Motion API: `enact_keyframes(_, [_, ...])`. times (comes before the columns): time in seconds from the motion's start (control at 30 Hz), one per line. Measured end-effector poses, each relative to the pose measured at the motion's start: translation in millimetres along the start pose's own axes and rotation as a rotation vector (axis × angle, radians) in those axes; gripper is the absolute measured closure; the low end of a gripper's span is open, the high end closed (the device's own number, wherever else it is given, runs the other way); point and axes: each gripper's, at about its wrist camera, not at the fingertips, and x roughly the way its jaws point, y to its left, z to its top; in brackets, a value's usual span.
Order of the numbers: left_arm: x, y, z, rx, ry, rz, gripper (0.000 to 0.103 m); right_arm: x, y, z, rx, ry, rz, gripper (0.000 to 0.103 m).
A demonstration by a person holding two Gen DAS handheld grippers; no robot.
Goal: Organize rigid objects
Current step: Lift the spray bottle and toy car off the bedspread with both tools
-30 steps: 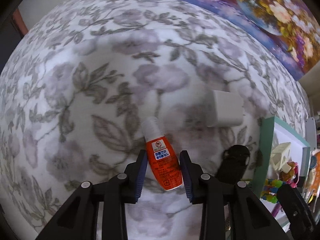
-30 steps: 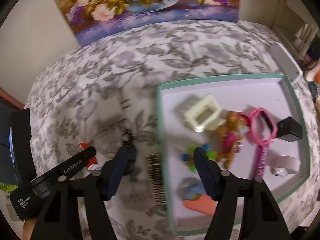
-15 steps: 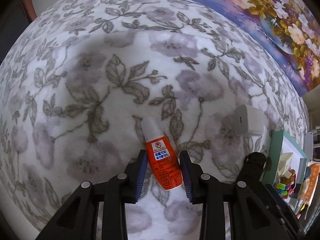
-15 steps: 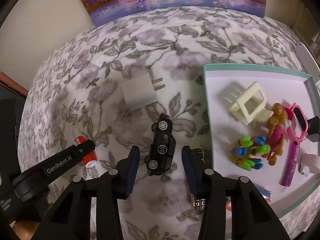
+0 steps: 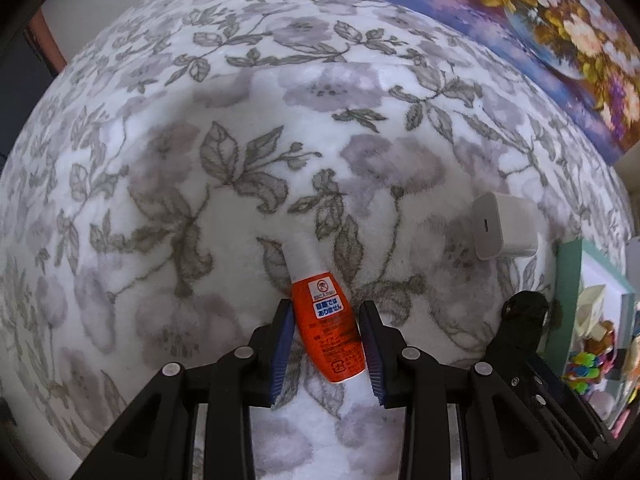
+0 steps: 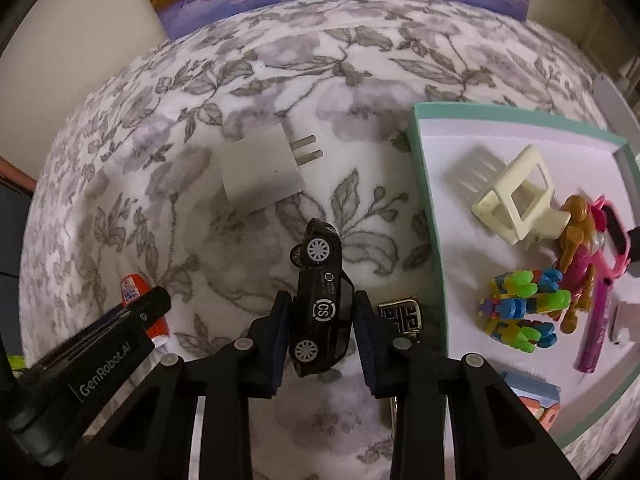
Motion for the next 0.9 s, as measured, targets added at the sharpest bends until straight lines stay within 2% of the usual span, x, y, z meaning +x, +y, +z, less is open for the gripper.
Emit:
enact_keyframes(0.13, [1,-3,-1,0.01,-0.006,0.017,0.067,0,4,-4,-0.04,-0.019,-0.031,0.072])
enact_keyframes(0.47, [-3,5,-4,-0.018,-0.019,0.023,0.069,-3,3,-6,-0.051,-0.028,-0.016,0.072])
enact_keyframes(0.73, [-15,16,2,-0.051,-0.056,0.026,0.073,-12,-7,1,-0.023,-0.016,0.04,0.074])
enact_keyframes(0.9, [-30,16,6,-0.052,-0.095,0.019,0.08,-20,-9,3,-0.017,-0.024,0.073,0.074])
